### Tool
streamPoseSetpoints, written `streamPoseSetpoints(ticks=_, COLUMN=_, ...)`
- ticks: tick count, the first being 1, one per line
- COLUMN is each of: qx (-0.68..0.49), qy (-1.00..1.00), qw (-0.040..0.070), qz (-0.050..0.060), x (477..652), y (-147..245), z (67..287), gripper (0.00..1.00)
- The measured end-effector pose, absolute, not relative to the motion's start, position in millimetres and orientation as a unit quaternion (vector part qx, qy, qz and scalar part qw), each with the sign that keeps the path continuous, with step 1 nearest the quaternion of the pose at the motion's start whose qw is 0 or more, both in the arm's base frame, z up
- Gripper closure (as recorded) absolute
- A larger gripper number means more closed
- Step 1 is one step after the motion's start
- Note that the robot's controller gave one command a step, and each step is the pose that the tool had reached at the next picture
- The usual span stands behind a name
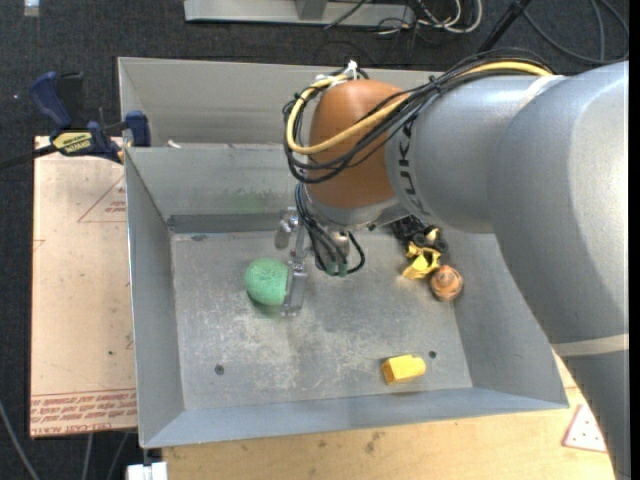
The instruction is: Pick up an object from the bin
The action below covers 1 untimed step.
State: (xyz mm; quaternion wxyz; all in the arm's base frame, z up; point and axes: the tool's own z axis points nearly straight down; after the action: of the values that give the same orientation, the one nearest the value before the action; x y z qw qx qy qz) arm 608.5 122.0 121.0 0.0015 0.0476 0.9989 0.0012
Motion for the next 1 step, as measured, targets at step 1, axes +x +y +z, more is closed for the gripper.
streamPoseSetpoints(ticks=1, qx=0.108, qy=0.994, qw=0.001, qz=0.001, x=595.7, y=124.2, z=73.7, gripper=0.00)
